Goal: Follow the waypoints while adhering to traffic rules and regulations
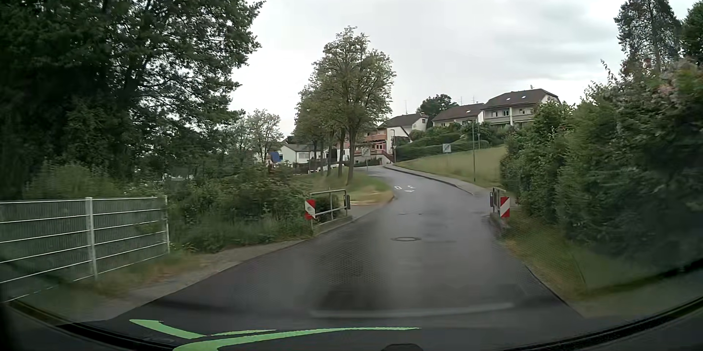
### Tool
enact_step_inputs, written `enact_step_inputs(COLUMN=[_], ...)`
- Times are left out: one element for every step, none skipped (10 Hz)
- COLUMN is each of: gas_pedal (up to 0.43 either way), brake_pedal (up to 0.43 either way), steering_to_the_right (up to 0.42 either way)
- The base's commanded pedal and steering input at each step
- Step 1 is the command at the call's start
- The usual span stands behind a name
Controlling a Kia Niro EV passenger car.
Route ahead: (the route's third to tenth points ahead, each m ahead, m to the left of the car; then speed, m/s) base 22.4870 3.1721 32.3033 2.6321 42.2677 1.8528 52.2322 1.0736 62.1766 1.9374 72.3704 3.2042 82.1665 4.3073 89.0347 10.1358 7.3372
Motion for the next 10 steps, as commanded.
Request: enact_step_inputs(gas_pedal=[0.059,0.059,0.059,0.059,0.059,0.059,0.059,0.059,0.067,0.067], brake_pedal=[0.000,0.000,0.000,0.000,0.000,0.000,0.000,0.000,0.000,0.000], steering_to_the_right=[0.059,0.059,0.059,0.059,0.059,0.059,0.059,0.059,0.059,0.059])
